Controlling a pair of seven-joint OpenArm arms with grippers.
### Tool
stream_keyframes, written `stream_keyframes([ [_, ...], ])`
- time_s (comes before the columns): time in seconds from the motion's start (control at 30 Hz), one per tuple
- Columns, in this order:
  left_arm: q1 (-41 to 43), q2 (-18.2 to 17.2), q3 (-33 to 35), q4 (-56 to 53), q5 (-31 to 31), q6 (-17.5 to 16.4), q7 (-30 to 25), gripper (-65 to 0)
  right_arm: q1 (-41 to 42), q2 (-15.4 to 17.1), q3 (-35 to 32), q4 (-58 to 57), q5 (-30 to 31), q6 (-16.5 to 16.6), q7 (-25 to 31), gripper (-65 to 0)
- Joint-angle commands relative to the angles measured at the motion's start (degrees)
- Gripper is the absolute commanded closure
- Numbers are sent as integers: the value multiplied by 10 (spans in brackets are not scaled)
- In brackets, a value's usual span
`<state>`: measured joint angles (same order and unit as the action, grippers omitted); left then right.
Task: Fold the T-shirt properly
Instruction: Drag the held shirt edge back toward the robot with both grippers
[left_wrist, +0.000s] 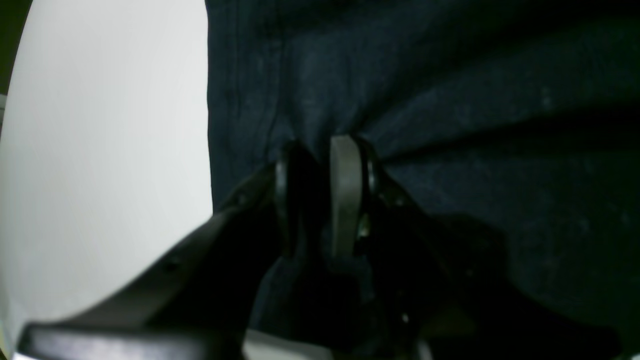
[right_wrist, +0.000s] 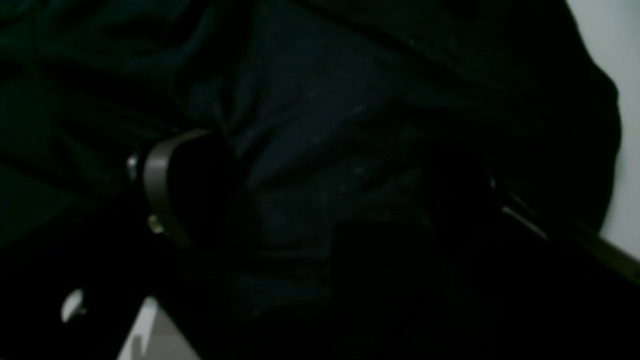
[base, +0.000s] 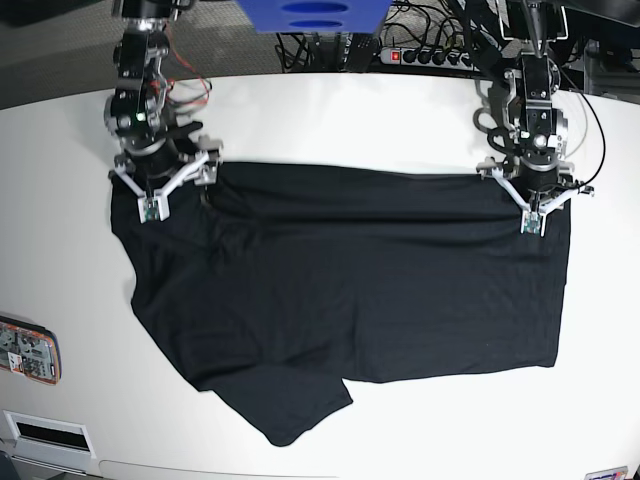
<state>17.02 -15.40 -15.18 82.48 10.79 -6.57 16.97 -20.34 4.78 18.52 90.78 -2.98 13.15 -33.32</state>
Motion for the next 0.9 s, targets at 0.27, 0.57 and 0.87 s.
stream_keyframes([
  [0.27,76,26,-1,-1,1,-43,144,-114,-96,4,1,6,-70,3,-145,-596],
  [0.57,115,27,-1,1,-2,-42,145,-113,-148,4,4,6,-70,3,-113,-596],
  [0.87,178,42,-1,31,-1,-42,145,-113,-209,19,5,64,-69,3,-113,-596],
])
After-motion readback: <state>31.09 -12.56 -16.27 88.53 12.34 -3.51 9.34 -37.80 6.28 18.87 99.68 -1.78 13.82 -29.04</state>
